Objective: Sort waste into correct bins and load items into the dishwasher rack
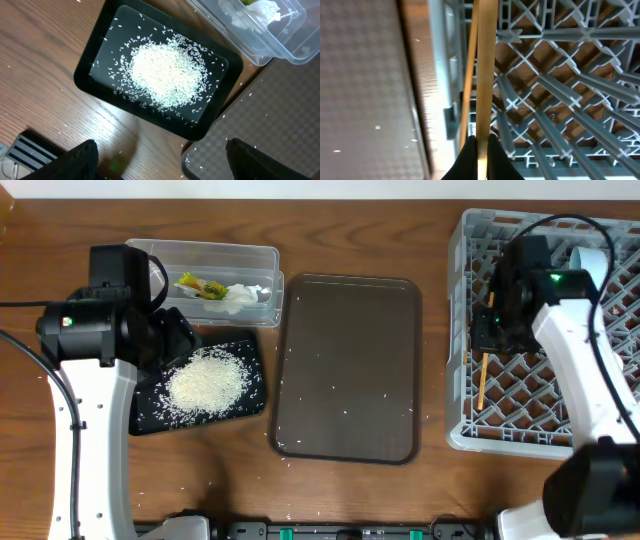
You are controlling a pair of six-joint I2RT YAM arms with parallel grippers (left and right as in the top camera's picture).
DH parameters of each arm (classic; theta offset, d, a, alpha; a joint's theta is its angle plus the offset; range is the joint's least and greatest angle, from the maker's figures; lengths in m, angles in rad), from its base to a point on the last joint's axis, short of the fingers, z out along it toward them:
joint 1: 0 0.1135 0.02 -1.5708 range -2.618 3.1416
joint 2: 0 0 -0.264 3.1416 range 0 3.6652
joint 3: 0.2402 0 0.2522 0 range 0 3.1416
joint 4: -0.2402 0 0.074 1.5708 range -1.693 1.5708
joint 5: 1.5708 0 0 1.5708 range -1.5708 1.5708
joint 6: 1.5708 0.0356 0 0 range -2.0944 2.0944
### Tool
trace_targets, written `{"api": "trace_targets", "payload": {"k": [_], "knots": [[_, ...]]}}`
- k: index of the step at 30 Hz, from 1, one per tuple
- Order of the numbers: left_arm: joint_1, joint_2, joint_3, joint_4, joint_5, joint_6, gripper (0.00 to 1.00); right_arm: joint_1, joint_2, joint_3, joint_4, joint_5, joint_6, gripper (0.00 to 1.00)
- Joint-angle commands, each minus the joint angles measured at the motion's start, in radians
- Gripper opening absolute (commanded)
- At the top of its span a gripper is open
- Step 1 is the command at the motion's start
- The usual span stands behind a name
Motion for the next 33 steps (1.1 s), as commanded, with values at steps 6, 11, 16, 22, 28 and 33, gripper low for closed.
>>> {"api": "trace_targets", "payload": {"k": [6, 11, 16, 22, 28, 33], "knots": [[0.004, 0.000, 0.000, -0.003, -0.002, -0.009, 0.85, -0.008, 0.059, -0.003, -0.002, 0.031, -0.032, 0.36], [0.004, 0.000, 0.000, -0.003, -0.002, -0.009, 0.85, -0.010, 0.052, -0.003, -0.008, 0.032, -0.029, 0.38], [0.004, 0.000, 0.000, -0.003, -0.002, -0.009, 0.85, -0.010, 0.052, -0.003, -0.029, 0.032, -0.029, 0.37], [-0.002, 0.000, 0.000, 0.000, 0.012, 0.016, 0.91, -0.024, 0.009, -0.002, -0.017, -0.018, -0.003, 0.38], [-0.089, 0.014, 0.000, 0.053, 0.175, 0.199, 0.94, -0.118, -0.093, -0.002, 0.048, -0.154, -0.004, 0.53], [-0.212, 0.067, -0.005, 0.026, 0.174, 0.270, 0.96, -0.234, -0.128, -0.003, -0.011, -0.344, -0.199, 0.66]]}}
